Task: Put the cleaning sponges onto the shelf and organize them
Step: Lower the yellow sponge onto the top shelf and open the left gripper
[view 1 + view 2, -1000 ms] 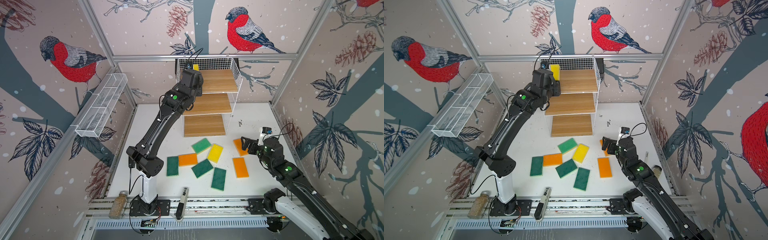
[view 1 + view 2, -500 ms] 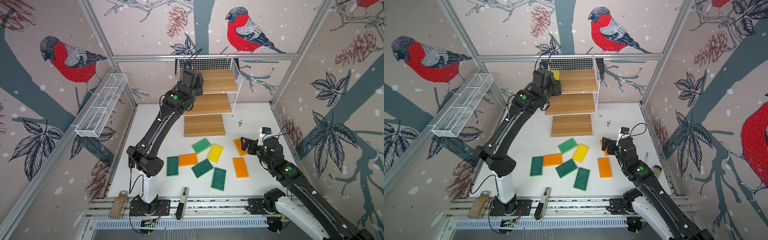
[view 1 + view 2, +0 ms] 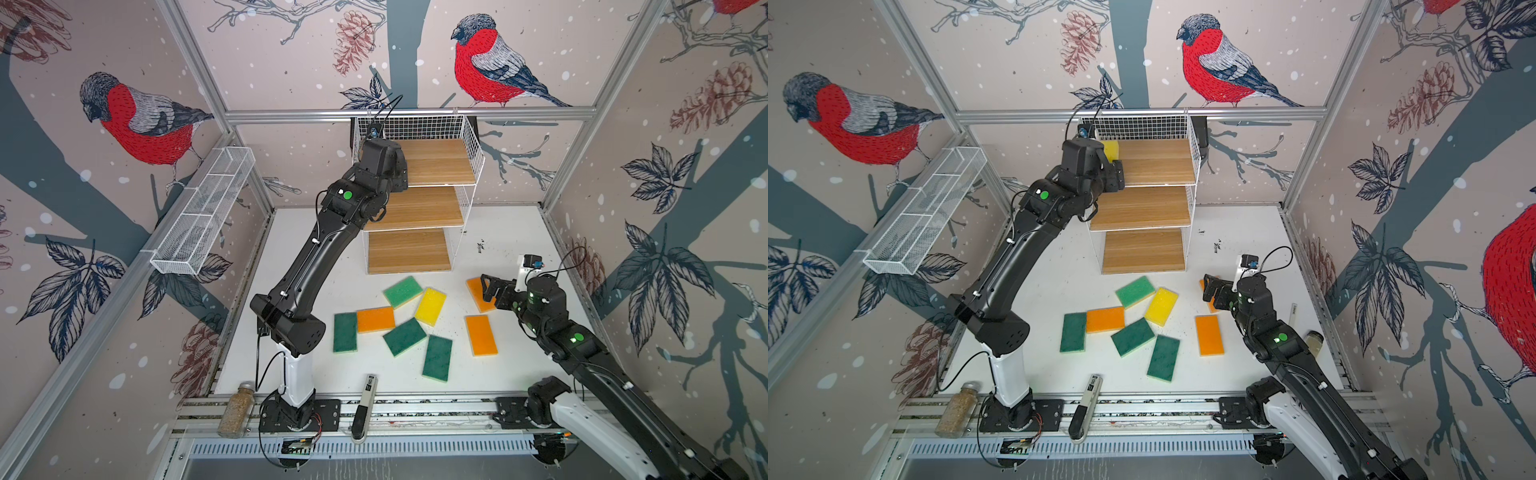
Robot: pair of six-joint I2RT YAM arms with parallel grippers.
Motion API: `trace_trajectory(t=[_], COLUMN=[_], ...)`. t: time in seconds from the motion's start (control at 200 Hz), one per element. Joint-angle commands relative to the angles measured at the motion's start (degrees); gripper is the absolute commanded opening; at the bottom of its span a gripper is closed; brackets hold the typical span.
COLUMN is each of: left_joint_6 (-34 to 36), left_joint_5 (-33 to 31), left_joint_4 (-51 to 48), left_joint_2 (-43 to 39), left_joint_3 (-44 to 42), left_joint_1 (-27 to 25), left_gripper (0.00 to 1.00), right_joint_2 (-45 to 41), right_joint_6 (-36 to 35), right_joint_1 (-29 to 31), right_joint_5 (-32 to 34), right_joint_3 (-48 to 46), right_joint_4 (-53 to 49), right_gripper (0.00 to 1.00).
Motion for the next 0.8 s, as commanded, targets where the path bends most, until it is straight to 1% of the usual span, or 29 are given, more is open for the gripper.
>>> trace_trajectory(t=[0.0,0.31,0.525,0.79], left_joint_6=[-0.75,-0.16,-0.24,0.81], left_joint_5=[0.58,2.75,3.49,6.14], left_joint_4=[-0.11,2.4,2.02,3.29], left_joint_2=[-0.88,-3.37,-4.06,-6.69], left_joint_3=[-0.39,-3.53,-3.72,-5.79], left_joint_1=[0.09,0.05,0.02,0.01], left_gripper=[0.8,0.8,0.8,0.8], right_joint_2=[-0.24,-0.85,-1.59,-1.97], right_joint_6=[1.13,1.54,1.86,2.1], right_joint_1=[0.05,0.05,0.09,0.11], right_joint_5=[-0.32,-0.44,-0.57,-0.38], right_joint_3=[0.17,-0.18,-0.37,-0.45], right_joint_4=[0.49,-0.11,-0.72,-1.51], right_gripper=[1.0,1.0,1.0,1.0])
